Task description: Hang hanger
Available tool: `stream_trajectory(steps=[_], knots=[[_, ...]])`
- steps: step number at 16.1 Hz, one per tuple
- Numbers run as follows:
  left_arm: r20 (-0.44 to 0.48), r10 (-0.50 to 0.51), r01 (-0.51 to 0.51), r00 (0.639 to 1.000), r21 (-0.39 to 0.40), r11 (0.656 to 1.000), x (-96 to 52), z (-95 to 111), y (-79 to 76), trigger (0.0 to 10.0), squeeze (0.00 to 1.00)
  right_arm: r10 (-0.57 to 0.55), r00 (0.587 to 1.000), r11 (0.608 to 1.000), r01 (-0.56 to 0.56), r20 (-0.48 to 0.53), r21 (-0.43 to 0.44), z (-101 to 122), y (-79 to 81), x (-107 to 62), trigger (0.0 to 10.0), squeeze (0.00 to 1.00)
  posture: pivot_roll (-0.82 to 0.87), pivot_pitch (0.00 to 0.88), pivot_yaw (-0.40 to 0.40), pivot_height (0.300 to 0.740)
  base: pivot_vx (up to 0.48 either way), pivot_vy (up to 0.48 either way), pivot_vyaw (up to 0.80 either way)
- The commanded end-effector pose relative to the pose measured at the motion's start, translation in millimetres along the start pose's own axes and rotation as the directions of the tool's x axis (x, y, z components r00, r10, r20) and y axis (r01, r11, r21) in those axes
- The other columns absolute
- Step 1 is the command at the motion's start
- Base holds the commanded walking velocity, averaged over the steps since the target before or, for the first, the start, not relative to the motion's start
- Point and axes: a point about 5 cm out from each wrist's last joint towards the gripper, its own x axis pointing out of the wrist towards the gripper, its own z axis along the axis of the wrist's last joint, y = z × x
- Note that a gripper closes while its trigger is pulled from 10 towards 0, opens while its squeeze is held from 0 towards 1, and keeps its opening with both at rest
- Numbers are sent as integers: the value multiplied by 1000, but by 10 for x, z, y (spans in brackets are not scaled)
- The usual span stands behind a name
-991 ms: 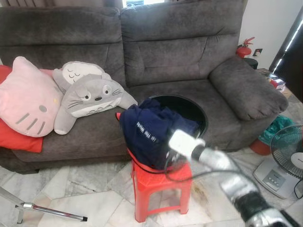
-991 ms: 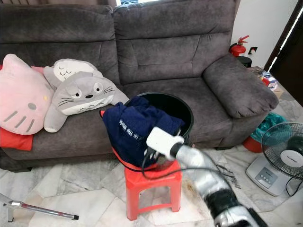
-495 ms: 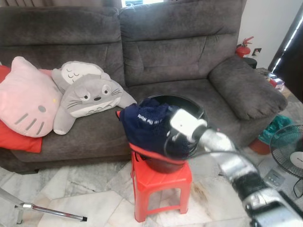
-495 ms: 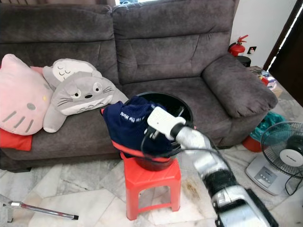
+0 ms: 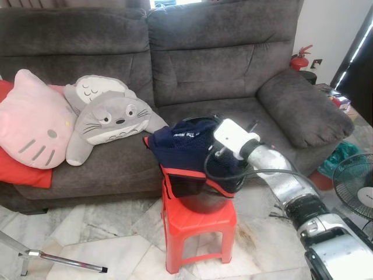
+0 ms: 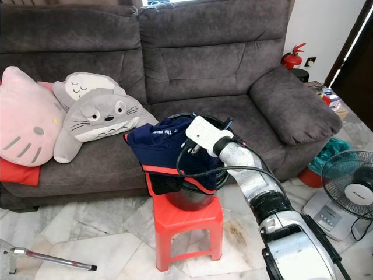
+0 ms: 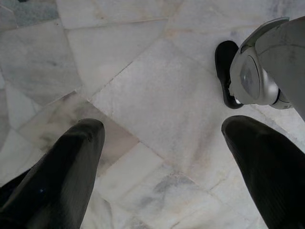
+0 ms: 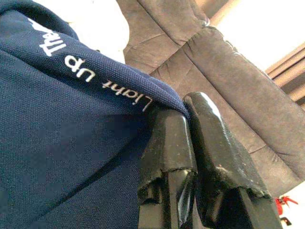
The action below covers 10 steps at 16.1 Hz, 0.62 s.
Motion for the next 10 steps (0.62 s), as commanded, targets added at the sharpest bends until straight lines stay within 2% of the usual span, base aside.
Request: stream_trajectory(steps=[1, 2, 3, 5, 6, 7, 8, 10], knots=[[-21, 3, -3, 1000, 1, 1000, 2, -17, -12, 10000, 0, -43, 999, 999, 44, 10, -8, 65, -137, 62, 0, 0, -146, 0, 37, 740, 0, 0, 0], [-22, 4, -4, 1000, 1, 1000, 2, -17, 0, 10000, 0, -9, 1000, 1000, 9, 7, -13, 60, -76, 78, 0, 0, -141, 0, 35, 740, 0, 0, 0], [-25, 6, -6, 1000, 0, 1000, 1, -20, 22, 10000, 0, 66, 998, 998, -66, -14, -13, 34, 68, 103, 0, 0, -141, 0, 37, 740, 0, 0, 0], [-27, 7, -7, 1000, 1, 1000, -3, -32, 33, 10000, 0, 115, 991, 992, -118, -68, -46, -47, 192, 102, 0, 0, -141, 0, 37, 740, 0, 0, 0], [-30, 7, -7, 1000, 0, 1000, -6, -45, 34, 10000, 0, 116, 981, 986, -133, -155, -99, -168, 258, 85, 5373, 0, -136, 0, 35, 740, 0, 0, 0], [-31, 8, -8, 999, 0, 1000, -9, -55, 33, 10000, 0, 111, 977, 989, -126, -180, -75, -209, 268, 78, 10000, 0, -133, 0, 34, 740, 0, 0, 0], [-36, 10, -10, 999, -3, 1000, -17, -86, 34, 10000, 0, 105, 967, 993, -114, -232, -26, -292, 289, 56, 10000, 0, -133, 0, 34, 740, 0, 0, 0], [-42, 11, -11, 999, -5, 1000, -30, -130, 34, 10000, 0, 99, 962, 995, -101, -255, 5, -346, 302, 32, 10000, 0, -130, 0, 35, 740, 0, 0, 0]])
